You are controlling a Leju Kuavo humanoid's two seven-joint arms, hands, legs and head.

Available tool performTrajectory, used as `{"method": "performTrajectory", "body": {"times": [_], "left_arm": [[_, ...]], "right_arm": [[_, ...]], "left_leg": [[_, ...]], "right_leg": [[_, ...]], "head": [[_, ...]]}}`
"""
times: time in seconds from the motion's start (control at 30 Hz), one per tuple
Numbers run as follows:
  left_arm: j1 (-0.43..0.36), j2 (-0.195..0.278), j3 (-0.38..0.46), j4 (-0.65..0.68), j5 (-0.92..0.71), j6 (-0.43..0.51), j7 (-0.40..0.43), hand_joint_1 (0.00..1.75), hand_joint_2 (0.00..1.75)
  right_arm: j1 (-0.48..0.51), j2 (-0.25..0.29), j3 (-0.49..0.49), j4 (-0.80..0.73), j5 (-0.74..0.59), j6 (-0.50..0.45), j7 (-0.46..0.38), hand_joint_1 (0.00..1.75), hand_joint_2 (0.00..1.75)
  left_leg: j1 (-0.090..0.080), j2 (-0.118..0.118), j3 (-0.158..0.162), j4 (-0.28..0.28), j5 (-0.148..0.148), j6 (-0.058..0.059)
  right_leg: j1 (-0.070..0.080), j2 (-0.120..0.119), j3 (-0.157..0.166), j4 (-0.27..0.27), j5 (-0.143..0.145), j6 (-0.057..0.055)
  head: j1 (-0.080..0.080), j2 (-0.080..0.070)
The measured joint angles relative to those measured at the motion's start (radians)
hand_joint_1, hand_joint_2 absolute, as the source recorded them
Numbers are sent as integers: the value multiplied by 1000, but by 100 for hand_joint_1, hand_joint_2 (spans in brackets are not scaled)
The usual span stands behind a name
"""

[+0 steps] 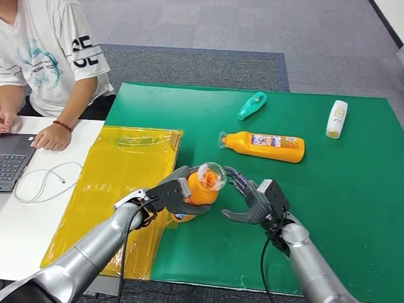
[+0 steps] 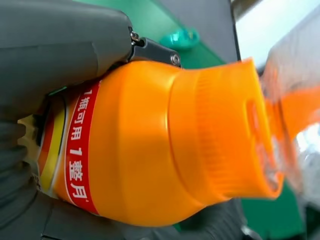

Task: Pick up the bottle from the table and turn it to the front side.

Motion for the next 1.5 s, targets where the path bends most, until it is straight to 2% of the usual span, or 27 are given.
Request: {"method": "performTrajectory", "body": {"times": [0.13, 0.27, 0.4, 0.53, 0.87, 1.2, 1.3, 1.37, 1.43, 1.5], "left_arm": [[-58, 20, -7, 44, 125, -133, 42, 175, 175], [-131, 56, -25, 83, 182, -185, 101, 175, 175], [-193, 82, -41, 107, 188, -178, 127, 175, 175], [-234, 92, -49, 110, 199, -119, 145, 175, 175], [-306, 95, -19, 12, 225, -47, 175, 175, 175], [-351, 102, -12, -9, 253, -78, 208, 175, 175], [-376, 107, -16, -7, 311, -166, 242, 175, 175], [-413, 121, -29, 5, 405, -280, 290, 175, 175], [-472, 152, -60, 27, 567, -423, 368, 175, 175], [-538, 192, -107, 42, 748, -528, 446, 175, 175]], "right_arm": [[-21, 13, 1, 34, 6, 2, -8, 0, 175], [-38, 22, 2, 67, 4, 3, -20, 0, 175], [-49, 28, 2, 92, 1, 1, -24, 0, 175], [-52, 30, 2, 107, -2, -12, -25, 0, 175], [-50, 33, 2, 123, -5, -30, -25, 0, 175], [-50, 39, 2, 131, -1, -28, -20, 0, 175], [-53, 40, 2, 137, -2, -19, -20, 0, 175], [-61, 45, 3, 145, -2, -7, -21, 0, 175], [-78, 52, 6, 163, -4, 8, -21, 0, 175], [-97, 58, 14, 185, -9, 16, -19, 0, 175]], "left_leg": [[0, 0, 0, 0, 0, 0], [0, 0, -1, 0, 2, -1], [0, 0, -2, 0, 2, -2], [0, 0, -4, 0, 2, -2], [0, 0, -6, 0, 3, -2], [0, 0, -8, 0, 5, -1], [0, 0, -11, 0, 5, -1], [0, 0, -12, 0, 5, -1], [0, 0, -13, 0, 6, -2], [0, 1, -14, 0, 6, -2]], "right_leg": [[0, 0, -1, 0, 0, 0], [0, 0, -2, 1, 0, 0], [0, 0, -3, 1, 0, 0], [0, 0, -5, 1, 0, 0], [0, 0, -7, 1, 3, -1], [0, 0, -8, 1, 3, -2], [0, 0, -11, 1, 3, -1], [0, 0, -12, 1, 4, -1], [0, 0, -14, 2, 4, -2], [0, 1, -15, 2, 5, -2]], "head": [[0, 0], [0, 0], [0, 0], [0, 0], [0, 0], [0, 0], [0, 0], [0, 0], [0, 0], [0, 0]]}}
